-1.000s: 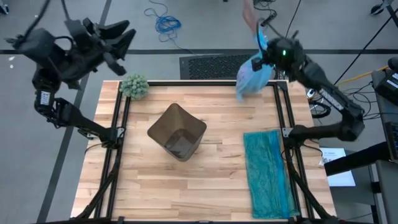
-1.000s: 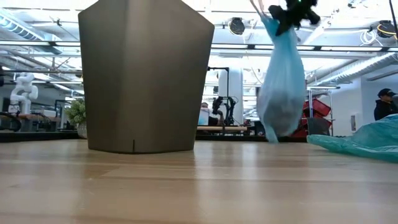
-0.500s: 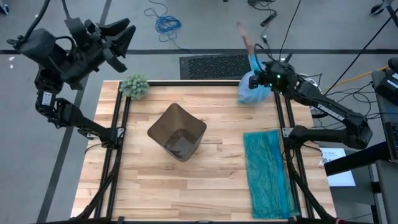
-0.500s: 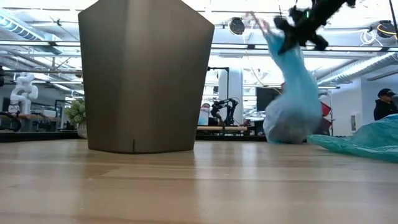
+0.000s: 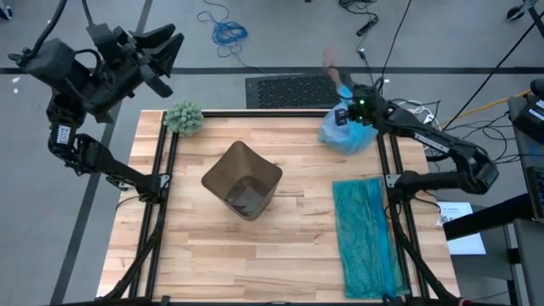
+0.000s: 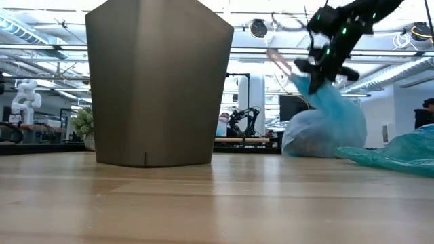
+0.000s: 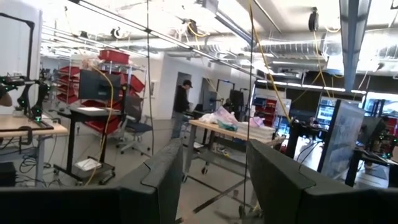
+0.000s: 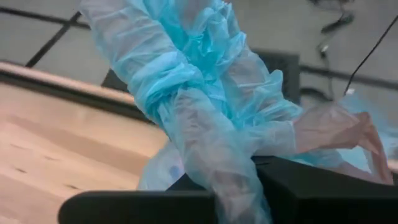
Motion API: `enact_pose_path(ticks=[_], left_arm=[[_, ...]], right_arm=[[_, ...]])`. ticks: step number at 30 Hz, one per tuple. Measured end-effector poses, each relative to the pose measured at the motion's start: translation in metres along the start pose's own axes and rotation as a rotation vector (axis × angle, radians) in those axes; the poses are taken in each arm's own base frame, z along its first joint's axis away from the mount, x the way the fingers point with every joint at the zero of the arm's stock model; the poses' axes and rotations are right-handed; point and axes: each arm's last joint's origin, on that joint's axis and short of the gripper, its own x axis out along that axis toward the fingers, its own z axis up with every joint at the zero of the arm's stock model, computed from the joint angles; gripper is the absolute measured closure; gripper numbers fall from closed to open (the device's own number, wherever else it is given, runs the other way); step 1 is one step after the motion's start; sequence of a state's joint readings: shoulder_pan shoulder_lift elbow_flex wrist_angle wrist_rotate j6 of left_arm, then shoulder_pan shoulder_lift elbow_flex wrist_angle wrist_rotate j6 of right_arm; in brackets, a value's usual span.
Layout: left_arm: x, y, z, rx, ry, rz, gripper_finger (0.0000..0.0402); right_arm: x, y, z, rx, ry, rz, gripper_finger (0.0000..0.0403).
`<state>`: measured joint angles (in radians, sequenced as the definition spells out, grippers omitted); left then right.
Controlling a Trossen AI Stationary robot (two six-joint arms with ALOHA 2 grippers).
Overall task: Place trash/remove bag and relplace
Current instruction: Remove the blue trash bag from the trash bin
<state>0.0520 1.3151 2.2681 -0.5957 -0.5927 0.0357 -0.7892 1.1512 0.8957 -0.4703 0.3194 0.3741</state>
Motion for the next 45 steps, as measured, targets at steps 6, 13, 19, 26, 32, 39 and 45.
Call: enact_pose_path(ticks=[6,13,19,26,32,39,45], left_arm=[[0.000,0.000,-0.001,0.007,0.010,0.013,0.0228],[0.000,0.000,-0.002,0.011,0.017,0.014,0.0228],[0.000,0.000,-0.003,0.015,0.024,0.014,0.0228],[0.000,0.000,-0.005,0.048,0.043,0.012,0.0228],[0.000,0.001,-0.004,0.085,0.042,0.012,0.0228],[0.000,0.000,-0.004,0.042,0.038,0.012,0.0228],[0.000,0.000,-0.004,-0.004,0.038,0.014,0.0228]], right_arm=[[0.041,-0.002,-0.027,0.057,0.078,-0.006,0.0403],[0.077,-0.004,-0.039,0.086,0.165,-0.039,0.0403],[0.104,-0.008,-0.050,0.103,0.256,-0.042,0.0403],[0.109,-0.012,-0.053,0.122,0.311,0.017,0.0403],[0.087,-0.009,-0.030,0.131,0.223,0.061,0.0377],[0.045,-0.008,0.008,0.109,0.159,0.110,0.0279],[0.012,-0.006,0.040,0.092,0.141,0.118,0.0188]])
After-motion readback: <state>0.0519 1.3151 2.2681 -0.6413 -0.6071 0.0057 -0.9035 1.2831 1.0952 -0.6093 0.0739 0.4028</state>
